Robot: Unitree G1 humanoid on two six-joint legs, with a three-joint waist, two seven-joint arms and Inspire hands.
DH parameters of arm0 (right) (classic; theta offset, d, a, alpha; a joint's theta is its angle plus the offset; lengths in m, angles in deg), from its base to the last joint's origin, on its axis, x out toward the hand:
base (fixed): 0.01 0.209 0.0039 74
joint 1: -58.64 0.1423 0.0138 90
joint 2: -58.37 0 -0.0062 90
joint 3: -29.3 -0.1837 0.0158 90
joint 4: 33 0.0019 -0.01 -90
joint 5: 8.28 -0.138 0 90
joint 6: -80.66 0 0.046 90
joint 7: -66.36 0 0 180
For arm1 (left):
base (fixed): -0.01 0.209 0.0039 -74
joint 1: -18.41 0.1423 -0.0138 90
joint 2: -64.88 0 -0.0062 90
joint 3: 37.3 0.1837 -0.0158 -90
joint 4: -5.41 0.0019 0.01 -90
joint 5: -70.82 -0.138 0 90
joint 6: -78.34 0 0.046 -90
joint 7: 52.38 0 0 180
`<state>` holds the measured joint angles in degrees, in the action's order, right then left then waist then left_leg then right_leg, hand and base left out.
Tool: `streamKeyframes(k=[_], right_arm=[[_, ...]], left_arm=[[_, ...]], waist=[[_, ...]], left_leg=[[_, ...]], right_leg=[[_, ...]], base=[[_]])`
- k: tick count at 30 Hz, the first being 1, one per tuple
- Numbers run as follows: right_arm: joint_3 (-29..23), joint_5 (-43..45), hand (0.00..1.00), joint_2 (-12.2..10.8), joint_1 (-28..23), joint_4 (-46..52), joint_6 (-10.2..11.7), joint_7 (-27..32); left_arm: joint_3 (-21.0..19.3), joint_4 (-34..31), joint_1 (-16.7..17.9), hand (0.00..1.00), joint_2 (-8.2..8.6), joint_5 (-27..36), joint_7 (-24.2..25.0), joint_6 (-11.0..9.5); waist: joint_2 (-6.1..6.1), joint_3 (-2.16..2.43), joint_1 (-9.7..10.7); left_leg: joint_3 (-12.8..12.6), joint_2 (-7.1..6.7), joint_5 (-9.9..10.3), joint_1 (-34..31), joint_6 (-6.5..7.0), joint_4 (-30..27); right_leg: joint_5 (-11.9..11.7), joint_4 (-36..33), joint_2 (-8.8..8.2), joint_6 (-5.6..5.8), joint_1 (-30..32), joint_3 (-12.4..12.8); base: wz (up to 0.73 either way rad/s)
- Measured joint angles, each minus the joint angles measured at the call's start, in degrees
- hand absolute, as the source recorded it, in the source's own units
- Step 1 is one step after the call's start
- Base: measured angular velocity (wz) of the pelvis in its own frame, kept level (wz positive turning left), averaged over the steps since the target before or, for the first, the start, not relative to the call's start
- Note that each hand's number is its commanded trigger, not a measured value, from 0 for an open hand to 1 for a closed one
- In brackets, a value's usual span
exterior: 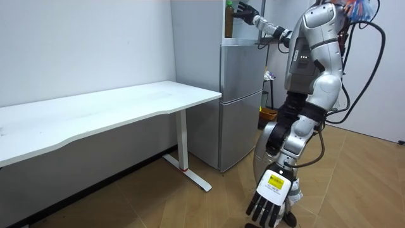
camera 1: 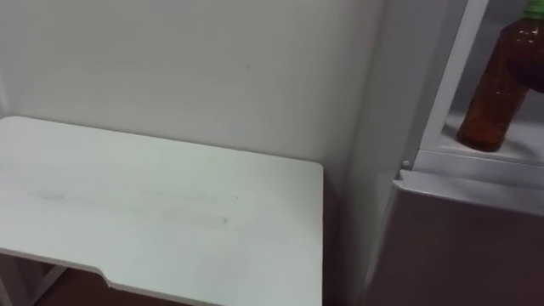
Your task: Put the bottle in the upper fridge
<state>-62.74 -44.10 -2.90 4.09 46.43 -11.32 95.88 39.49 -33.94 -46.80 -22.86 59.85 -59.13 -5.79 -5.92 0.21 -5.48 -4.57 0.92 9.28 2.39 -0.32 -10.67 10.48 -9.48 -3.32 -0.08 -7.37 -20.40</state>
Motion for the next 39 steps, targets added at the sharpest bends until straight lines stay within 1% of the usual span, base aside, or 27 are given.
streamKeyframes(k=[2, 3, 4, 5, 6, 8, 10, 11, 13, 14, 16, 20, 21, 22, 23, 24, 25, 26, 29, 30, 31, 32, 33, 34, 35, 37, 39], right_arm=[[-1.4, 1.5, 0.0, -0.7, -1.8, 3.4, 0.1, 0.4], [-2.9, 3.1, 0.0, -1.8, -3.6, 6.7, 0.5, 0.6], [-3.7, 4.6, 0.0, -3.0, -5.1, 9.2, 1.2, 1.2], [-3.7, 5.1, 0.0, -3.4, -5.5, 10.1, 1.7, 1.7], [-3.8, 6.4, 0.0, -4.5, -5.9, 11.5, 2.2, 2.5], [-3.9, 7.4, 0.0, -5.7, -8.0, 14.4, 3.1, 3.3], [-4.3, 9.0, 0.0, -8.1, -11.0, 19.1, 4.0, 3.4], [-4.6, 9.0, 0.0, -8.7, -12.1, 20.6, 4.1, 3.3], [-4.5, 9.0, 0.0, -10.9, -15.4, 24.9, 5.4, 2.4], [-4.3, 9.1, 0.0, -11.3, -15.8, 25.3, 5.8, 2.0], [-4.1, 9.0, 0.0, -12.3, -16.9, 26.5, 6.2, 0.3], [-4.2, 8.0, 0.0, -14.8, -19.1, 29.1, 7.3, -2.5], [-4.2, 6.4, 0.0, -15.6, -19.6, 30.2, 7.6, -3.6], [-4.2, 3.2, 0.0, -16.0, -20.4, 31.2, 8.2, -4.7], [-4.2, 1.6, 0.0, -16.3, -20.9, 31.7, 8.5, -5.4], [-4.2, -1.1, 0.0, -17.2, -21.2, 32.0, 8.9, -6.9], [-4.2, -3.4, 0.0, -18.3, -21.3, 32.0, 9.0, -8.4], [-4.2, -4.5, 0.0, -18.6, -21.5, 32.0, 9.0, -9.2], [-4.0, -9.1, 0.0, -20.5, -23.2, 32.0, 9.1, -14.1], [-3.9, -12.0, 0.0, -21.5, -24.5, 32.1, 9.1, -16.4], [-3.8, -15.5, 0.0, -22.7, -26.2, 32.4, 9.1, -18.7], [-3.7, -17.4, 0.0, -23.2, -27.0, 32.5, 9.2, -20.0], [-3.6, -21.2, 0.0, -24.3, -29.0, 32.5, 9.2, -22.7], [-3.6, -24.0, 0.0, -25.3, -31.0, 32.5, 9.2, -24.8], [-3.6, -25.2, 0.0, -25.5, -31.7, 32.5, 9.2, -25.8], [-3.6, -28.8, 0.0, -26.8, -33.2, 32.5, 9.2, -28.4], [-3.4, -33.8, 0.0, -29.2, -36.1, 31.8, 9.5, -32.7]], left_arm=[[0.0, 0.0, -0.2, 0.0, 0.02, -0.2, -0.2, 0.0], [0.0, 0.1, -0.3, 0.0, 0.11, -0.8, -0.4, 0.0], [0.0, 0.1, -0.3, 0.0, 0.27, -0.9, -0.6, 0.0], [0.0, 0.2, -0.4, 0.0, 0.35, -0.9, -0.6, -0.1], [0.0, 0.4, -0.6, 0.0, 0.42, -0.8, -0.6, -0.2], [0.1, 0.6, -0.8, 0.0, 0.47, -0.8, -0.6, -0.8], [0.2, 1.0, -1.0, 0.0, 0.98, -0.9, -0.6, -1.4], [0.4, 1.0, -1.0, 0.0, 1.09, -0.9, -0.6, -1.4], [1.8, 1.3, -1.2, 0.0, 1.51, -1.0, -0.6, -1.5], [2.2, 1.4, -1.3, 0.0, 1.56, -1.0, -0.6, -1.5], [2.8, 2.3, -2.1, 0.0, 1.95, -1.0, -0.6, -1.9], [2.9, 2.8, -2.8, 0.0, 2.09, -1.0, -0.6, -2.4], [3.0, 3.2, -3.0, 0.0, 2.21, -1.1, -0.6, -2.7], [3.3, 4.2, -3.3, 0.0, 2.2, -1.1, -0.6, -3.0], [3.3, 4.6, -3.5, 0.0, 2.25, -1.1, -0.6, -3.2], [3.4, 4.9, -3.5, 0.0, 2.4, -1.1, -0.7, -3.4], [3.9, 5.5, -3.9, 0.0, 2.41, -1.1, -1.2, -3.5], [4.3, 5.9, -4.1, 0.0, 2.43, -1.1, -1.3, -3.5], [6.2, 6.8, -5.3, 0.0, 2.42, -1.1, -1.4, -3.5], [6.8, 6.8, -5.5, 0.0, 2.5, -1.1, -1.3, -3.8], [6.9, 6.8, -5.4, 0.0, 2.79, -1.0, -1.3, -4.5], [7.1, 6.8, -5.2, 0.0, 2.95, -1.0, -1.3, -4.7], [7.3, 7.4, -5.2, 0.0, 3.24, -1.1, -1.3, -4.9], [7.3, 7.9, -5.2, 0.0, 3.73, -1.2, -1.3, -5.0], [7.3, 8.0, -5.2, 0.0, 4.01, -1.3, -1.3, -5.0], [7.9, 8.5, -5.4, 0.0, 4.36, -1.1, -1.3, -5.2], [8.0, 10.6, -6.1, 0.0, 4.39, -1.0, -1.4, -5.6]], waist=[[-0.27, 0.15, 0.3], [0.0, -0.03, 0.4], [0.13, -0.08, 0.3], [0.18, -0.1, 0.2], [0.18, -0.11, 0.3], [0.13, -0.09, 0.4], [0.27, -0.11, 0.6], [0.31, -0.12, 0.7], [0.85, -0.14, 0.6], [1.04, -0.11, 0.6], [1.92, -0.1, 0.6], [2.64, -0.13, 0.6], [2.65, 0.04, 0.9], [3.07, -0.06, 1.0], [3.08, -0.02, 1.2], [3.12, -0.04, 1.4], [3.37, -0.2, 1.9], [3.3, -0.16, 2.0], [3.67, -0.17, 2.1], [3.8, -0.11, 2.1], [4.12, 0.09, 1.9], [4.34, 0.16, 1.8], [4.82, 0.13, 1.7], [5.23, 0.24, 1.8], [5.29, 0.32, 1.7], [6.05, 0.08, 1.9], [6.87, 0.08, 1.9]], left_leg=[[-0.1, 0.0, 0.0, 0.1, 0.0, 0.0], [-0.1, 0.0, 0.0, 0.3, 0.0, -0.1], [-0.4, 0.04, 0.0, 0.5, -0.02, -0.1], [-0.7, 0.12, 0.0, 0.6, -0.03, -0.1], [-1.2, 0.28, 0.1, 0.7, -0.07, 0.0], [-1.3, 0.36, 0.1, 0.9, -0.11, 0.0], [-1.6, 0.45, 0.2, 1.2, -0.2, 0.0], [-1.6, 0.45, 0.2, 1.2, -0.21, 0.0], [-2.0, 0.5, 0.4, 1.4, -0.22, 0.0], [-2.2, 0.51, 0.4, 1.4, -0.2, 0.0], [-2.8, 0.54, 0.5, 1.5, -0.12, 0.2], [-3.5, 0.69, 0.5, 1.8, -0.14, 0.6], [-3.8, 0.67, 0.5, 2.0, -0.14, 0.8], [-3.9, 0.66, 0.5, 2.3, -0.14, 1.1], [-4.0, 0.64, 0.5, 2.4, -0.14, 1.1], [-4.2, 0.67, 0.5, 2.4, -0.15, 1.3], [-4.3, 0.71, 0.6, 2.2, -0.19, 1.3], [-4.4, 0.74, 0.6, 2.2, -0.2, 1.3], [-5.0, 0.92, 0.7, 2.1, -0.22, 1.3], [-5.1, 1.05, 0.9, 2.1, -0.25, 1.2], [-5.7, 1.14, 1.2, 2.1, -0.28, 0.9], [-6.1, 1.33, 1.5, 2.2, -0.3, 0.7], [-6.3, 1.43, 1.9, 2.2, -0.35, 0.3], [-6.6, 1.46, 2.1, 2.2, -0.35, 0.2], [-6.7, 1.48, 2.1, 2.2, -0.33, 0.2], [-7.2, 1.58, 2.2, 2.2, -0.29, 0.0], [-7.5, 1.69, 2.4, 2.1, -0.32, -0.2]], right_leg=[[0.0, 0.0, 0.01, 0.02, 0.1, 0.1], [0.0, 0.0, 0.01, 0.03, 0.1, 0.2], [0.0, 0.0, 0.07, 0.03, 0.2, 0.6], [0.0, -0.1, 0.1, 0.03, 0.3, 0.9], [0.0, -0.1, 0.22, -0.01, 0.5, 1.4], [0.0, -0.1, 0.28, -0.04, 0.5, 1.5], [0.0, -0.1, 0.36, -0.05, 0.5, 1.8], [0.0, -0.1, 0.39, -0.05, 0.5, 1.9], [0.0, -0.1, 0.49, -0.05, 0.5, 2.6], [0.0, -0.1, 0.49, -0.05, 0.5, 2.8], [0.0, -0.2, 0.44, -0.03, 0.7, 3.4], [0.0, -0.3, 0.51, -0.05, 1.5, 4.1], [0.0, -0.4, 0.52, -0.05, 1.4, 4.2], [0.0, -0.4, 0.52, -0.04, 1.1, 4.2], [0.0, -0.4, 0.5, -0.04, 1.0, 4.2], [0.0, -0.3, 0.54, -0.03, 0.9, 4.5], [0.0, -0.3, 0.55, -0.03, 0.9, 4.4], [0.0, -0.3, 0.54, -0.03, 1.1, 4.5], [0.0, -0.4, 0.46, -0.05, 1.8, 4.8], [0.0, -0.4, 0.57, -0.04, 1.9, 5.0], [0.0, -0.4, 0.8, -0.05, 1.8, 5.5], [-0.1, -0.3, 0.92, -0.05, 1.8, 5.9], [-0.1, -0.4, 1.01, -0.05, 1.4, 6.1], [-0.1, -0.5, 1.01, -0.05, 1.5, 6.2], [-0.1, -0.6, 0.98, -0.05, 1.5, 6.3], [-0.1, -1.0, 0.93, -0.04, 2.0, 6.5], [-0.1, -1.2, 1.02, -0.04, 2.3, 6.9]], base=[[0.0], [-0.07], [-0.11], [-0.19], [-0.16], [-0.1], [-0.07], [-0.07], [-0.11], [-0.14], [-0.12], [-0.13], [-0.08], [-0.04], [-0.05], [-0.05], [-0.05], [-0.08], [-0.08], [-0.12], [-0.17], [-0.22], [-0.19], [-0.16], [-0.15], [-0.12], [-0.07]])
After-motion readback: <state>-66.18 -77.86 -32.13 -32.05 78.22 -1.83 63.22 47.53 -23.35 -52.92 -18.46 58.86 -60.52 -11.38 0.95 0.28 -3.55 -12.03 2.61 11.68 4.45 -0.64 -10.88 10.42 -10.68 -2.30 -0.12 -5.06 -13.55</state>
